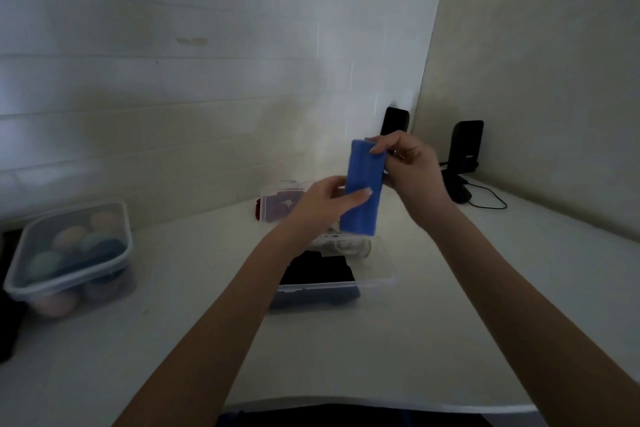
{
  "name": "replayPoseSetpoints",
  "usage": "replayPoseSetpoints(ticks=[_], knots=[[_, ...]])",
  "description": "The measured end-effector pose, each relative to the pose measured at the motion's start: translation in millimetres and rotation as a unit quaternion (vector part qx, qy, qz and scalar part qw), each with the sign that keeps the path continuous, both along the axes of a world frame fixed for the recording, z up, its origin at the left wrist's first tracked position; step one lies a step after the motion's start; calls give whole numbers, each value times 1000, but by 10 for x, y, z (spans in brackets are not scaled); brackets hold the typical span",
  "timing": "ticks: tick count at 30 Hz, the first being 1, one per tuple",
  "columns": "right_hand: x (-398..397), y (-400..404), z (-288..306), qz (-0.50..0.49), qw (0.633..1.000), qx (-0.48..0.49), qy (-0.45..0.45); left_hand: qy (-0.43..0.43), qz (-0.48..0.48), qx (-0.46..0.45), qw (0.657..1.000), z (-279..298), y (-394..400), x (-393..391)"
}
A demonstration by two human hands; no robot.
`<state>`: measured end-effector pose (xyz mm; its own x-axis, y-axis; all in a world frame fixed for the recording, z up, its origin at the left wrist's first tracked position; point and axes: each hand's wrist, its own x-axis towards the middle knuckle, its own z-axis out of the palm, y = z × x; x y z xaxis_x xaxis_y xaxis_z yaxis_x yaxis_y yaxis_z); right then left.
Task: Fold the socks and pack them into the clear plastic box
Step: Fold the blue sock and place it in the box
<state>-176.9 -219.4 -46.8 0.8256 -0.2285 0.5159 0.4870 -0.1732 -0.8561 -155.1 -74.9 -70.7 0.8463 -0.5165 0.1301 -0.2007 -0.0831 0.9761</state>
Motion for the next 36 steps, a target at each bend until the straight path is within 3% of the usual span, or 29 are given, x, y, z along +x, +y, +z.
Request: replayPoseSetpoints(ticks=[4,7,10,15,22,36], knots=[[-81,45,-58,17,999,27,29,53,-14,-85,995,-146,36,12],[-153,17,-119,97,976,111,163,45,10,-95,994,-201,69,44],[-231,78,-273,129,961,43,239,32,31,-95,994,-200,57,39],[-287,164,-380,110,979,52,162,21,42,-108,993,-214,56,51],[-295,145,-377,84,982,68,151,123,-43,-167,977,-224,205,34],[-274,3,-402,70,996,-41,36,56,86,-112,988,-236,99,3]])
